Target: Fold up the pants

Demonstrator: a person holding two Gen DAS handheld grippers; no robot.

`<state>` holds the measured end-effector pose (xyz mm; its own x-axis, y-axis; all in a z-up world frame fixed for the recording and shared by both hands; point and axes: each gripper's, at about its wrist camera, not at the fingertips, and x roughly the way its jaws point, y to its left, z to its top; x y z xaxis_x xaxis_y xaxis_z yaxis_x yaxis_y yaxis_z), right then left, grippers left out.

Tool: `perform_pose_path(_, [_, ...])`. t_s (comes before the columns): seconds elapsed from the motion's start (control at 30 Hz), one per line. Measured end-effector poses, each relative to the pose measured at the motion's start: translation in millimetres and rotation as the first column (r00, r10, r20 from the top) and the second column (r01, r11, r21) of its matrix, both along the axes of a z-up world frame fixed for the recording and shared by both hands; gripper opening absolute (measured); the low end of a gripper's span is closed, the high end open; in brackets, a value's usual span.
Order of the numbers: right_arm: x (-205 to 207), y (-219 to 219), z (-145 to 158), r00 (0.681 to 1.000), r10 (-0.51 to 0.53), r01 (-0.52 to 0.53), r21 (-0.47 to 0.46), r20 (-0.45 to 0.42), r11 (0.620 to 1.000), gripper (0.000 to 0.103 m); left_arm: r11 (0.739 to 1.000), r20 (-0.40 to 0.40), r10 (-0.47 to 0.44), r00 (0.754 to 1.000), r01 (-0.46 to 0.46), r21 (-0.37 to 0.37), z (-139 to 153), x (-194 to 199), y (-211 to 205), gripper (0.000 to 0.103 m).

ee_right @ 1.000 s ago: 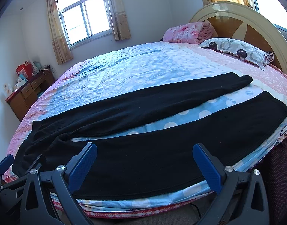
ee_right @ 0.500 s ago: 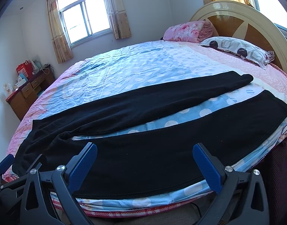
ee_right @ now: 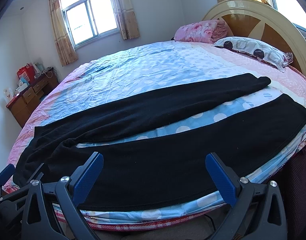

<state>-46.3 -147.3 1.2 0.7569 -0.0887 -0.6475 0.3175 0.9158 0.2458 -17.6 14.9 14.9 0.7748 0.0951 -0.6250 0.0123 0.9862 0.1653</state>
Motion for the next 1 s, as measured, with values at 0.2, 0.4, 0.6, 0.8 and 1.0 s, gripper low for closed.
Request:
perform_pose_path(0.2, [-0.1, 0.1, 0.0, 1.0, 0.001, -0.001, 0.001, -0.005, 1.0, 0.102, 1.0, -0.001, 0.001, 1.0, -0.001, 0.0, 0.2, 0.2, -0.2, 0.103])
perform_pose_path(0.4, [0.4, 0.2, -0.2, 1.0, 0.004, -0.004, 0.0, 0.0, 1.0, 0.102, 1.0, -0.007, -0.001, 1.0, 0.001, -0.002, -3.9, -0.4, -1.6, 0.103])
perform_pose_path(0.6, [0.4, 0.4, -0.3, 1.0, 0.004, -0.004, 0.002, -0.001, 1.0, 0.102, 1.0, -0.015, 0.0, 1.0, -0.001, -0.002, -5.6, -0.1, -2.3, 0.103])
perform_pose_path(0.8, [2.7, 0.7, -3.7, 1.0, 0.006, -0.006, -0.013, 0.002, 1.0, 0.102, 1.0, -0.032, 0.002, 0.999, -0.002, -0.006, -7.4, 4.0, -0.6, 0.103])
perform_pose_path(1.0, [8.0, 0.8, -10.5, 0.999, 0.012, -0.013, -0.024, -0.037, 1.0, 0.102, 1.0, -0.06, 0.001, 0.998, -0.002, -0.007, -15.7, 12.3, 0.8, 0.103])
